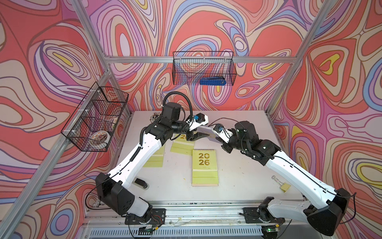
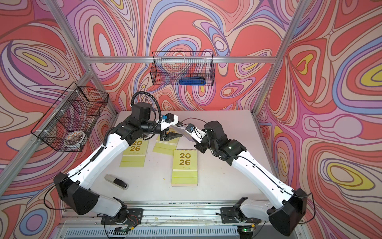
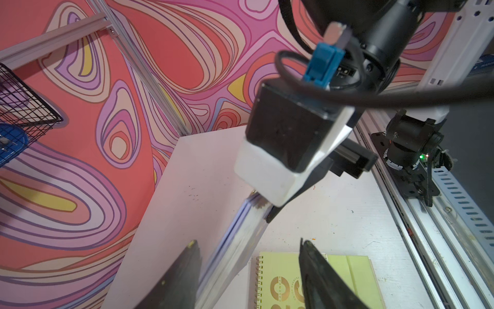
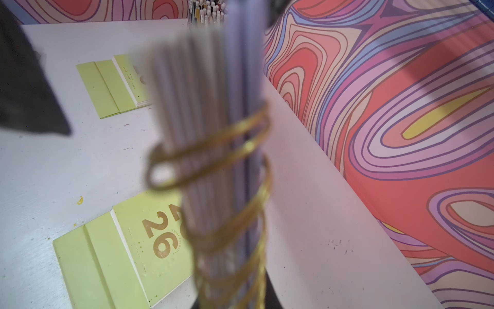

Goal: Stack the calendars
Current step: Place the calendar at the calendar.

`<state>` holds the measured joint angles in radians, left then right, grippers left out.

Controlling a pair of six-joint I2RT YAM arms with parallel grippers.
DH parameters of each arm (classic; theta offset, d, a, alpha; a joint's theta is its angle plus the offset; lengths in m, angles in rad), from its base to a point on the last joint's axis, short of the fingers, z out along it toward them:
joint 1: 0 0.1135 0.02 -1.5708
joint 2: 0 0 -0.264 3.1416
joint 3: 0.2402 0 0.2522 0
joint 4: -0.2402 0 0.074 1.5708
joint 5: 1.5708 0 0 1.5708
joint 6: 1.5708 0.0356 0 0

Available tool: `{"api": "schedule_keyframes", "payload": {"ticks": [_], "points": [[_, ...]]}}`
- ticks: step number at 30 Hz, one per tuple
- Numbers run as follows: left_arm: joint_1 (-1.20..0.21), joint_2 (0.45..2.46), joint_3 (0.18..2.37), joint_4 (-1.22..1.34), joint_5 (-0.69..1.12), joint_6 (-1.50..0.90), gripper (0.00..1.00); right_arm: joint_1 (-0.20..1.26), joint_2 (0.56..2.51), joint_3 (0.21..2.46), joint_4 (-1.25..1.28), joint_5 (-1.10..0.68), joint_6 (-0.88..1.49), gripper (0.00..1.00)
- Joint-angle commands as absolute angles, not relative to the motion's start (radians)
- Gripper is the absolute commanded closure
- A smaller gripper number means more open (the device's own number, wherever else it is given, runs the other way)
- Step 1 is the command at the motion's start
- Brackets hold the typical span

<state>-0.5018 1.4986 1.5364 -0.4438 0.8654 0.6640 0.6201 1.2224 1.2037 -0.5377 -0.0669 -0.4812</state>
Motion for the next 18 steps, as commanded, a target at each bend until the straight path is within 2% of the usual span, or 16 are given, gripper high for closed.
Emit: {"api": "schedule_keyframes", "payload": {"ticks": [1,5,8,10,12,13,14,15,16,18], "points": [[-0.495,1.519,1.579,-0.502,0.905,0.714,0.41,0.633,1.184,1.2,-0.482,-0.061,-0.5,1.0],[-0.497,1.537,1.587,-0.482,0.914,0.698,0.49,0.643,1.18,1.199,-0.477,-0.054,-0.509,1.0],[-0.495,1.545,1.588,-0.478,0.92,0.696,0.66,0.644,1.177,1.2,-0.478,-0.055,-0.513,1.0],[-0.495,1.546,1.586,-0.476,0.928,0.697,0.85,0.644,1.175,1.2,-0.478,-0.054,-0.513,1.0],[-0.497,1.545,1.585,-0.477,0.93,0.703,0.99,0.644,1.171,1.196,-0.476,-0.049,-0.512,1.0],[-0.497,1.544,1.585,-0.481,0.93,0.708,1.0,0.644,1.169,1.194,-0.469,-0.044,-0.507,0.99],[-0.496,1.54,1.583,-0.482,0.925,0.712,1.0,0.644,1.163,1.189,-0.459,-0.037,-0.495,0.84],[-0.497,1.536,1.581,-0.483,0.921,0.711,1.0,0.644,1.154,1.18,-0.443,-0.033,-0.485,0.62],[-0.495,1.533,1.58,-0.483,0.916,0.713,1.0,0.644,1.144,1.169,-0.426,-0.028,-0.477,0.45],[-0.495,1.525,1.574,-0.469,0.911,0.7,1.0,0.644,1.118,1.138,-0.381,-0.005,-0.45,0.23]]}}
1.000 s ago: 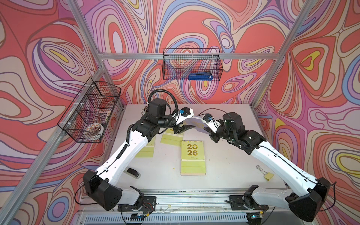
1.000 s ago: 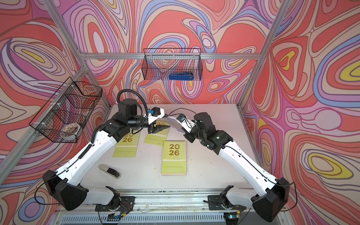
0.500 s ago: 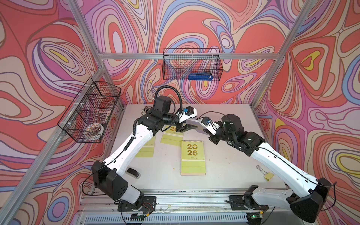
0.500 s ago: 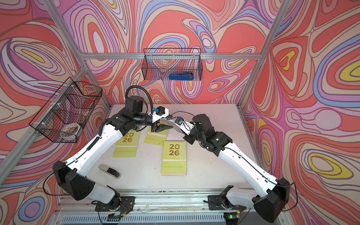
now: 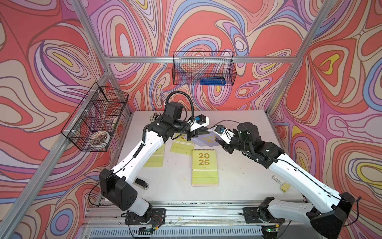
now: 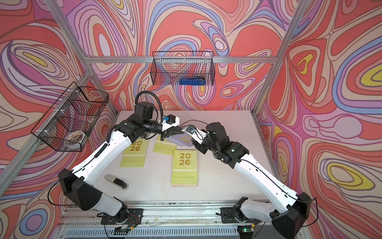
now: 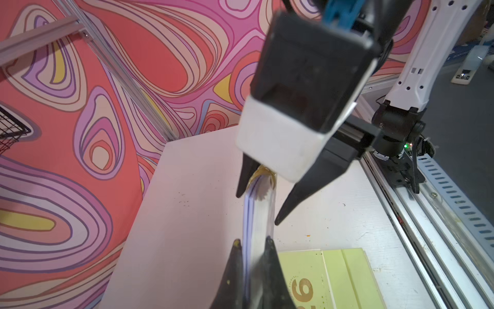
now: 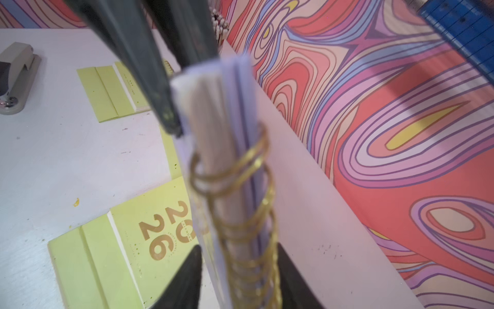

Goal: Stack the calendars
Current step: Place the calendar at the calendar.

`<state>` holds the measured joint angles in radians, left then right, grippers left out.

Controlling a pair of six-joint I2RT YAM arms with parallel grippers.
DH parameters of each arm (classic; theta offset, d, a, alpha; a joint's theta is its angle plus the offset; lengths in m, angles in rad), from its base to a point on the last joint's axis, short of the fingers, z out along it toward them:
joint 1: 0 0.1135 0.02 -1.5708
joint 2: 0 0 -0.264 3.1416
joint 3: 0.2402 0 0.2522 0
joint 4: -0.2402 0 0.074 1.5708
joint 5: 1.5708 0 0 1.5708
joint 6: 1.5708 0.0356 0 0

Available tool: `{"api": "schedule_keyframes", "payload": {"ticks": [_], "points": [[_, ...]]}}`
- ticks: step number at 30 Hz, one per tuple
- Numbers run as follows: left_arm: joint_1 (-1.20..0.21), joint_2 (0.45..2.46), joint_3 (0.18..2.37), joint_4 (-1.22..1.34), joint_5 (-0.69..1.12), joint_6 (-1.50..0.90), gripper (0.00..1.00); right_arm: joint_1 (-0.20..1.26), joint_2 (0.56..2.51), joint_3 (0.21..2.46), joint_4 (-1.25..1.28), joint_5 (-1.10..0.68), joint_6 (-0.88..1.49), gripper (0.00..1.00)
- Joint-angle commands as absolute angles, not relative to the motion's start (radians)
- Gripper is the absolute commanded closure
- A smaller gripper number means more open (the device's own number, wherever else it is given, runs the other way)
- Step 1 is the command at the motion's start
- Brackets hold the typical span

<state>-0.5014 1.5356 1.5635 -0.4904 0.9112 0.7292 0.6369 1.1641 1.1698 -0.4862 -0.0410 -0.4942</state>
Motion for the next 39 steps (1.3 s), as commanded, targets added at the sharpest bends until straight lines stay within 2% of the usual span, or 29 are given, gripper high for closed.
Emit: {"api": "schedule_keyframes", "payload": {"ticks": [1,3,6,11,17,24,28,33,39], "points": [[-0.494,1.522,1.57,-0.457,0.911,0.681,1.0,0.644,1.101,1.121,-0.354,0.012,-0.435,0.17],[-0.491,1.513,1.558,-0.407,0.906,0.609,1.0,0.642,1.068,1.083,-0.294,0.055,-0.408,0.11],[-0.486,1.493,1.516,-0.279,0.856,0.415,1.0,0.596,1.023,1.035,-0.213,0.069,-0.306,0.08],[-0.478,1.446,1.409,-0.067,0.728,0.009,1.0,0.395,0.941,0.921,-0.03,-0.06,0.025,0.02],[-0.459,1.422,1.369,-0.071,0.509,-0.422,1.0,0.308,0.96,0.836,0.141,-0.203,0.328,0.02],[-0.393,1.402,1.21,0.219,0.591,-0.892,1.0,0.204,1.117,0.811,0.337,-0.517,0.664,0.02],[-0.375,1.415,1.196,0.256,0.652,-0.997,1.0,0.201,1.215,0.816,0.461,-0.616,0.799,0.02],[-0.373,1.425,1.179,0.315,0.696,-1.061,1.0,0.202,1.334,0.889,0.428,-0.69,0.881,0.02],[-0.373,1.428,1.172,0.307,0.725,-1.071,1.0,0.202,1.438,0.903,0.574,-0.761,1.023,0.09]]}}
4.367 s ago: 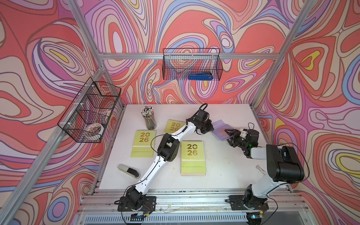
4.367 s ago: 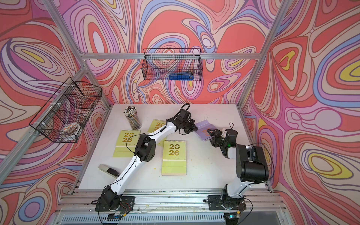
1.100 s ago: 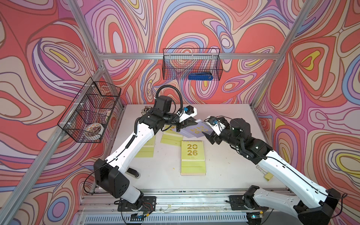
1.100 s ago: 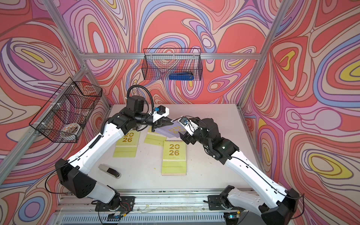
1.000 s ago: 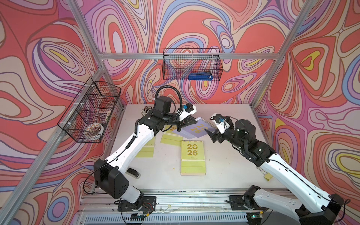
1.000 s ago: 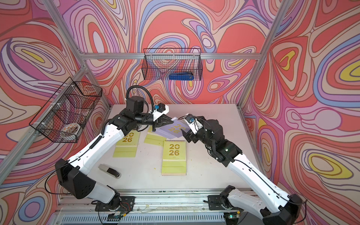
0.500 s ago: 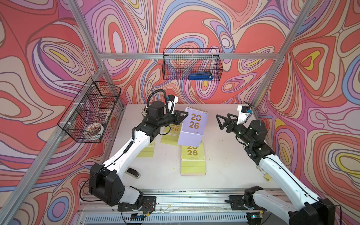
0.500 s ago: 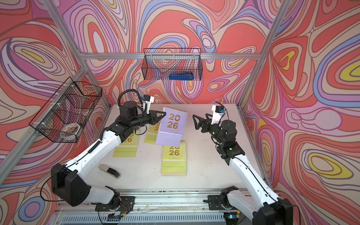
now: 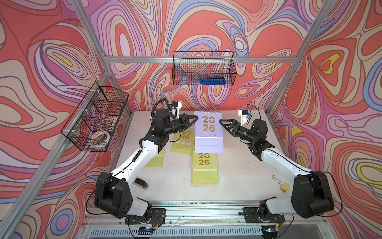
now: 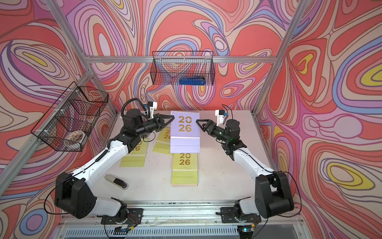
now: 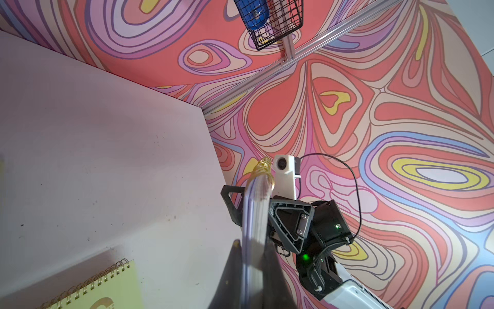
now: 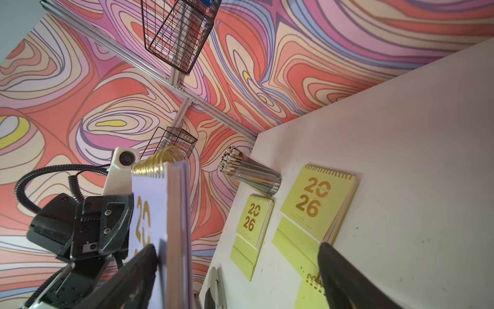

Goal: Stack the calendars
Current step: Place the calendar at the calendar.

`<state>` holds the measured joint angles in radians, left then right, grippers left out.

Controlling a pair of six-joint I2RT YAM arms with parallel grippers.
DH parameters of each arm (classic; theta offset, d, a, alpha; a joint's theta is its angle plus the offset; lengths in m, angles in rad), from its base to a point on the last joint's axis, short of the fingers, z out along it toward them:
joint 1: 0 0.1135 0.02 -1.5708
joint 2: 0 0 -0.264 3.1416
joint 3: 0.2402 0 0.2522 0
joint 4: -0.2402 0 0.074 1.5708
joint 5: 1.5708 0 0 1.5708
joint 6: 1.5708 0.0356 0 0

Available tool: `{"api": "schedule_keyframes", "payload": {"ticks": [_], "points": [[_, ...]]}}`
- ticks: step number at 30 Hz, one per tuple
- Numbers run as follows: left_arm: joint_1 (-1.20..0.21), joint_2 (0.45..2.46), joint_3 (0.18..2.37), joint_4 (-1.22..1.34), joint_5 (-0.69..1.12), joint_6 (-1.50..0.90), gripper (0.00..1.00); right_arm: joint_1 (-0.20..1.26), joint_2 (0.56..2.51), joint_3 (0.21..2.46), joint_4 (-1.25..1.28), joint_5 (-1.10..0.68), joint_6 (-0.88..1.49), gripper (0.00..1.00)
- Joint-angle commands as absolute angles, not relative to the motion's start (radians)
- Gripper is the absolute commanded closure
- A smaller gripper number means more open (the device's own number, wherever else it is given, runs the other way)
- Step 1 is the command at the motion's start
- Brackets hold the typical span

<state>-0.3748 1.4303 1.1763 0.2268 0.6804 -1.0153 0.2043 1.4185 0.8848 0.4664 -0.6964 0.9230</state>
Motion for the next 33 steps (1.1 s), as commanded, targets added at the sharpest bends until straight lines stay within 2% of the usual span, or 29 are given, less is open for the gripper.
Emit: {"api": "schedule_keyframes", "payload": {"ticks": [1,11,18,20,21,24,25,28,33], "points": [[-0.373,1.43,1.17,0.307,0.727,-1.073,1.0,0.201,1.449,0.905,0.604,-0.772,1.046,0.12],[-0.373,1.466,1.161,0.34,0.739,-1.106,1.0,0.201,1.532,0.889,0.828,-0.873,1.221,0.52],[-0.373,1.486,1.161,0.299,0.733,-1.074,0.98,0.202,1.513,0.87,0.793,-0.852,1.208,1.0],[-0.373,1.486,1.153,0.267,0.72,-1.045,0.66,0.202,1.496,0.849,0.769,-0.83,1.192,1.0],[-0.373,1.483,1.145,0.245,0.705,-1.032,0.55,0.202,1.484,0.836,0.754,-0.818,1.182,1.0],[-0.373,1.46,1.11,0.201,0.671,-0.981,0.37,0.202,1.444,0.806,0.668,-0.788,1.132,1.0],[-0.374,1.447,1.093,0.178,0.645,-0.964,0.33,0.202,1.426,0.792,0.631,-0.774,1.11,1.0],[-0.373,1.403,1.037,0.116,0.577,-0.923,0.33,0.202,1.381,0.751,0.536,-0.753,1.055,1.0],[-0.376,1.331,0.92,0.021,0.494,-0.887,0.34,0.221,1.343,0.618,0.578,-0.745,1.075,1.0]]}}
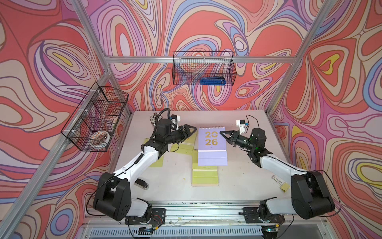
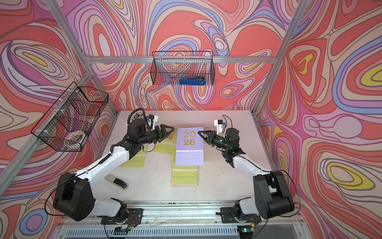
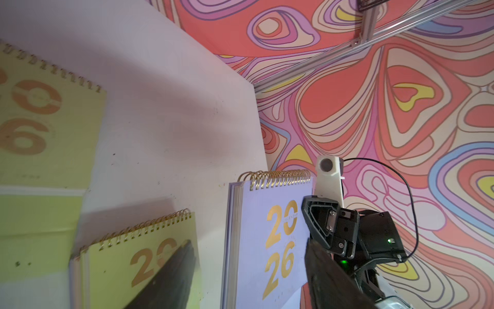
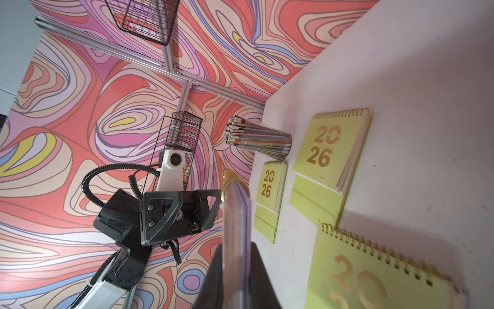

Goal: Stack the calendars
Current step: Place the calendar at the calendar.

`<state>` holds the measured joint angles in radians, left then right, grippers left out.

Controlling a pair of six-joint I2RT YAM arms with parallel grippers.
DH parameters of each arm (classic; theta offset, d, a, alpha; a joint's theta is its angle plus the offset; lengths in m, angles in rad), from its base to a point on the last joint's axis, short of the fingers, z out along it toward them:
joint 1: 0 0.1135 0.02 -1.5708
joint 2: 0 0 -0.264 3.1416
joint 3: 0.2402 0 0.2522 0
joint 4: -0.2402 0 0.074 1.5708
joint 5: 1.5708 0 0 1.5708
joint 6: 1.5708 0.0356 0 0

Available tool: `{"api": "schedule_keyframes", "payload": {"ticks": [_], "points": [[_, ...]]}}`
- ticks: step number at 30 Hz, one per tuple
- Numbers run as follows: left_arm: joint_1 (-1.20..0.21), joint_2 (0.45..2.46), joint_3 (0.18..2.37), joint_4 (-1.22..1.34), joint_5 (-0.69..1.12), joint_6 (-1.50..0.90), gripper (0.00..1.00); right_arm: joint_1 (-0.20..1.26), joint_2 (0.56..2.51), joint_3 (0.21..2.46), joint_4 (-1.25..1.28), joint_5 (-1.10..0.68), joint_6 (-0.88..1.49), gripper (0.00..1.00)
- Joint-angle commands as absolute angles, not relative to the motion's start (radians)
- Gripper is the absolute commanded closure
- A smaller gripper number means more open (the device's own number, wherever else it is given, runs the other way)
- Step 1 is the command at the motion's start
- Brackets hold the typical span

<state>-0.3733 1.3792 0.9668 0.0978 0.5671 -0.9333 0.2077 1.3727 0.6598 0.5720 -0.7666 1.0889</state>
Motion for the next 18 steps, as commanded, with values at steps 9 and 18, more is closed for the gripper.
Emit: {"api": "schedule_keyframes", "payload": {"ticks": [9,18], "points": [[-0.423,1.212,0.679,-0.032,0.37,-0.902,0.41,0.317,1.381,0.454,0.732,-0.67,1.102,1.0],[-0.473,1.239,0.579,-0.041,0.348,-0.907,0.5,0.356,1.484,0.417,0.875,-0.634,1.139,1.0]]}}
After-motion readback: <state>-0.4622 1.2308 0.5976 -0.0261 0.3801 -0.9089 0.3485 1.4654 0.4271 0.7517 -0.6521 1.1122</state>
